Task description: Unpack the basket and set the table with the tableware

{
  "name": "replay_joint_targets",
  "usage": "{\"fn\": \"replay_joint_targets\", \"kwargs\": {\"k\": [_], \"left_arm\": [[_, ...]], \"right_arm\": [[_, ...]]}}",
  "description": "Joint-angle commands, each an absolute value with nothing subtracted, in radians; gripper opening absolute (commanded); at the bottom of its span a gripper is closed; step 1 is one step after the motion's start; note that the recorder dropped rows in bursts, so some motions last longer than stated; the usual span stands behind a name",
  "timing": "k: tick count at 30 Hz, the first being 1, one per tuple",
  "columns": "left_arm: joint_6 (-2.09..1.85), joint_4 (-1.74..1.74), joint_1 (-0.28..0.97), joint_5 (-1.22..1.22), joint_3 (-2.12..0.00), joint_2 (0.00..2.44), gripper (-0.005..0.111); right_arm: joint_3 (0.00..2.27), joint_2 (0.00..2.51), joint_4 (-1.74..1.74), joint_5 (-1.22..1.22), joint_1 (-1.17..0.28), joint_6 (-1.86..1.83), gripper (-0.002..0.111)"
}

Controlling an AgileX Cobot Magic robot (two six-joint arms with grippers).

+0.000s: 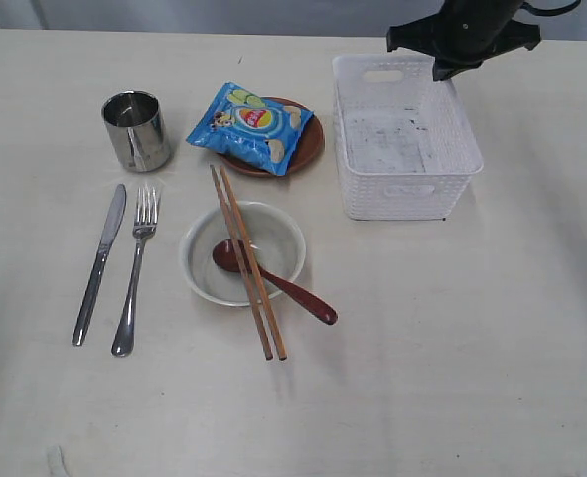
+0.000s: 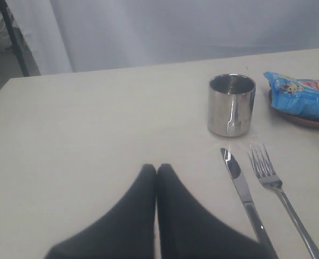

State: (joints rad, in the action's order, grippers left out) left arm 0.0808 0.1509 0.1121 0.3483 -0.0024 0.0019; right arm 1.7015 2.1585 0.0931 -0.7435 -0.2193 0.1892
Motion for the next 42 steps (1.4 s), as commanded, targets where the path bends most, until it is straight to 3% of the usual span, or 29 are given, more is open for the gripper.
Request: {"fn": "replay_joint_targets", "kwargs": {"k": [1, 10, 20, 34, 42], "left_arm": [[0.083, 0.150, 0.118, 0.348, 0.000, 0.000, 0.000], [0.083, 0.150, 0.118, 0.348, 0.000, 0.000, 0.000], [0.083, 0.150, 0.118, 0.348, 0.000, 0.000, 0.000], [0.083, 0.150, 0.118, 0.348, 0.000, 0.000, 0.000], [0.083, 0.150, 0.118, 0.348, 0.000, 0.000, 0.000]], "right_arm": [[1.708, 2.158, 0.107, -0.761, -0.195, 0.198, 0.000], [1.708, 2.158, -0.156, -0.771, -0.232, -0.009, 0.000], [1.708, 2.158, -0.090, -0.890, -0.398, 0.015, 0.000], [1.708, 2.144, -0.034, -0.901, -0.411, 0.044, 0.000], [1.708, 1.966, 0.059, -0.945, -0.409, 0.104, 0.000]]}}
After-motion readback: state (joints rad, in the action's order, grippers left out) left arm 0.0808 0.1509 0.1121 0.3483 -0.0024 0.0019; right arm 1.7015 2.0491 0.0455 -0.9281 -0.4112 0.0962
